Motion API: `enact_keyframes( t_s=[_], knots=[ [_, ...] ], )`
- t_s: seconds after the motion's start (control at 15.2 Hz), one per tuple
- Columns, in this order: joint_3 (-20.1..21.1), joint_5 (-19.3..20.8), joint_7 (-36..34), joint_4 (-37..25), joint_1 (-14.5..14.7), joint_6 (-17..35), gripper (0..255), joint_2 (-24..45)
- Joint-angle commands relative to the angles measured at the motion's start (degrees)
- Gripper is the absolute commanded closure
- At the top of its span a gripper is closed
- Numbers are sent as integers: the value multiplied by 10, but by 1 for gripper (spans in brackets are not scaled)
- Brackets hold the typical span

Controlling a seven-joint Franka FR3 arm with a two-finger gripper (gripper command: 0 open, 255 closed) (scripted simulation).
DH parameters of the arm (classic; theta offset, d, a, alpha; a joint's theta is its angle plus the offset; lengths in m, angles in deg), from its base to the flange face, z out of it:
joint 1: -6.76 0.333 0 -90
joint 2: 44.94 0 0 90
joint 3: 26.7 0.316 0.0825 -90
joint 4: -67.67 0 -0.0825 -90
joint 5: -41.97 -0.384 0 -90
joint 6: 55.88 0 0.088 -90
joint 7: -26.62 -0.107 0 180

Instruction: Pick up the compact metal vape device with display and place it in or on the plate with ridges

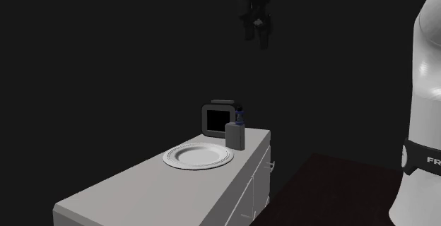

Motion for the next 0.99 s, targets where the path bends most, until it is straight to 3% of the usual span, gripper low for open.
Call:
enact_keyframes(
  t_s=[0.0,0.92],
  knots=[
    [-3,5,3,0,-2,36,0,44],
    [-24,32,17,-93,-18,204,0,361]
  ],
)
